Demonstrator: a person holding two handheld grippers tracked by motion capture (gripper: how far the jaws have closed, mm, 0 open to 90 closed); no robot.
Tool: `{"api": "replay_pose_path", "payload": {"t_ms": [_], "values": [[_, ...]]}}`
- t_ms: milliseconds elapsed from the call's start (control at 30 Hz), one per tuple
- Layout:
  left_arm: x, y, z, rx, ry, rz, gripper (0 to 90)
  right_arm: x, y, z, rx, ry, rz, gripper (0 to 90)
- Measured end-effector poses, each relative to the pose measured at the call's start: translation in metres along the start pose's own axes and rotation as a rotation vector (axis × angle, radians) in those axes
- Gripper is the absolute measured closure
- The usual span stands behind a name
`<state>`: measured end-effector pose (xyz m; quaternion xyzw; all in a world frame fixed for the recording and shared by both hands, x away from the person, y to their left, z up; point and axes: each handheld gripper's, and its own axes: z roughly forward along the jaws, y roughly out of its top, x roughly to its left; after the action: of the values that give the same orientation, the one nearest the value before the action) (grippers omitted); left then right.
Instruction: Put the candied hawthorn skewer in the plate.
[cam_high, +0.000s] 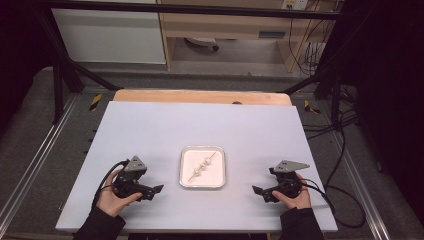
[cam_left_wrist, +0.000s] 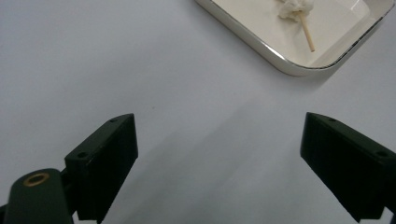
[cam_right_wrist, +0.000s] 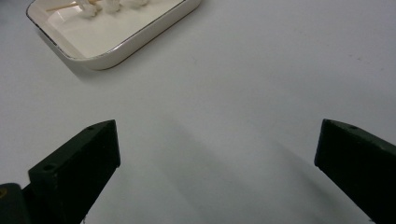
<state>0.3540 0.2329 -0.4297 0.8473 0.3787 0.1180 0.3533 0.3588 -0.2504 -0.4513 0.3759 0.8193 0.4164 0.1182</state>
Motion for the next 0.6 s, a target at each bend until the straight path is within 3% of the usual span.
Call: {"api": "replay_pose_path", "payload": {"t_ms": [333,600], "values": [[0.015,-0.027,-0.007,-0.05,0.013,-0.027,9.6,0.001,-0.001,0.001,0.015,0.001,0.002,0.7],[0.016,-0.032,-0.009,-0.053,0.005,-0.018,9.5,0.002,-0.002,0.003,0.024,0.003,0.001,0.7]]}}
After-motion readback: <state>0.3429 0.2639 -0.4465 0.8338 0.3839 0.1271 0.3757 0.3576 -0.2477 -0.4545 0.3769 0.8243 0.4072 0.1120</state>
